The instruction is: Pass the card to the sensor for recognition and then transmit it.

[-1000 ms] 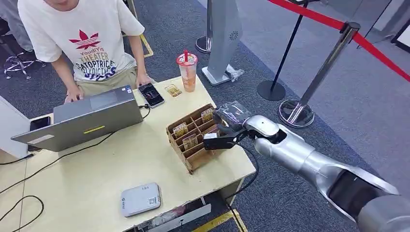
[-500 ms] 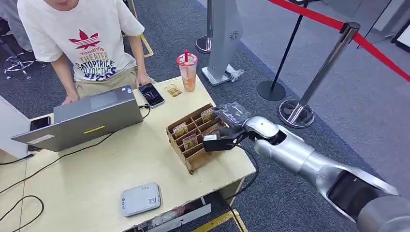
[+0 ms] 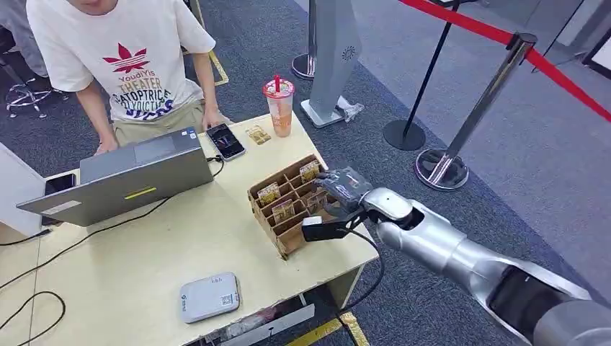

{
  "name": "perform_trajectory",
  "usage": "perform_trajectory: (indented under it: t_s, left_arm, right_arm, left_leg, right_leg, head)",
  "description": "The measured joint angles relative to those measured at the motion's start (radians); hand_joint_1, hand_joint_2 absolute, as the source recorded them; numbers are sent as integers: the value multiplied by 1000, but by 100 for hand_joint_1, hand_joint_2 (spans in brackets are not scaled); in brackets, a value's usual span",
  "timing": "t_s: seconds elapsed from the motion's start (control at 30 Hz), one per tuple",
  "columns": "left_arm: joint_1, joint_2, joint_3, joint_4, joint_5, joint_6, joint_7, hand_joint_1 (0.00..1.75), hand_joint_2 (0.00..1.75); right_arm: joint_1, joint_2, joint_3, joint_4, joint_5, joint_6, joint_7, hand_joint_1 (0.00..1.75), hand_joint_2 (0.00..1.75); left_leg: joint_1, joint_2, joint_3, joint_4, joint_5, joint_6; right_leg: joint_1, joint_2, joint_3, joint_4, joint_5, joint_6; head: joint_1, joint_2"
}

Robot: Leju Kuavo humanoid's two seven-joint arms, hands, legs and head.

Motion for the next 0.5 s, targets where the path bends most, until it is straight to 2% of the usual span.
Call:
perform_trajectory:
  t_s: [0.3, 0.37, 0.5]
  left_arm:
    - [-2, -1, 0, -11, -4, 0, 0, 0, 0]
    - [-2, -1, 0, -12, -4, 0, 0, 0, 0]
    - [-3, -2, 0, -13, -4, 0, 2, 0, 0]
  right_arm:
    - [40, 10, -15, -11, 13, 1, 10, 91, 175]
    - [43, 13, -16, -11, 17, 1, 11, 103, 175]
    - [43, 19, -20, -11, 19, 3, 12, 103, 175]
  left_leg:
    - [0, 0, 0, 0, 0, 0]
    - [0, 0, 0, 0, 0, 0]
    - [0, 0, 0, 0, 0, 0]
  right_leg:
    - [0, 0, 0, 0, 0, 0]
    - [0, 0, 0, 0, 0, 0]
    - [0, 0, 0, 0, 0, 0]
  head:
    - [0, 0]
    - [0, 0]
    - [0, 0]
